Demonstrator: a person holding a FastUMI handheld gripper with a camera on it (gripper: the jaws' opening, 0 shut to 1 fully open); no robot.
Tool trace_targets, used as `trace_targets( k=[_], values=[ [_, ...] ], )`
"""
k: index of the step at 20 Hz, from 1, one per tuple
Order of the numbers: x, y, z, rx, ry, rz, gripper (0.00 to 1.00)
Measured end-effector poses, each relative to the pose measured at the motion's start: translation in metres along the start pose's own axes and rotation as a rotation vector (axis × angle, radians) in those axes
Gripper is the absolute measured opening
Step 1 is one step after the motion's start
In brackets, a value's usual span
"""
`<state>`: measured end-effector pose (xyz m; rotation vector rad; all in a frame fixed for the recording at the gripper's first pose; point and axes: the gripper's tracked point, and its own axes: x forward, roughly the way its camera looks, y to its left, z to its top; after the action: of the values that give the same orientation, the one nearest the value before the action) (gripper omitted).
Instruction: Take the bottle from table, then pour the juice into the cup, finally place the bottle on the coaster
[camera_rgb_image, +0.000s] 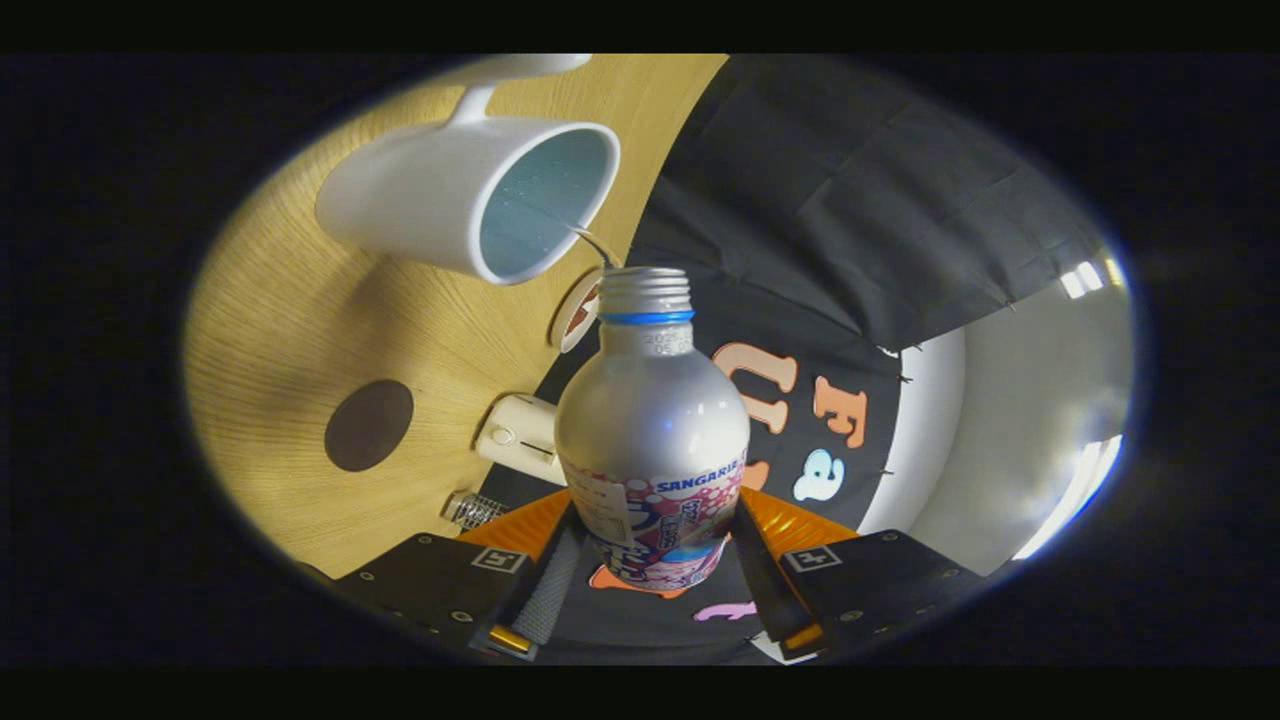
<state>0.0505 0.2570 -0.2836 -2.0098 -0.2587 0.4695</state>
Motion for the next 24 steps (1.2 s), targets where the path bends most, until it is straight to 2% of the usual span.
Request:
trace_targets(
  k=[13,24],
  values=[
    [-0.006,0.004,0.004,-0.021,-0.013,-0.005,0.78],
    [-0.007,0.008,0.013,0.023,-0.044,0.009,0.78]
  ],
)
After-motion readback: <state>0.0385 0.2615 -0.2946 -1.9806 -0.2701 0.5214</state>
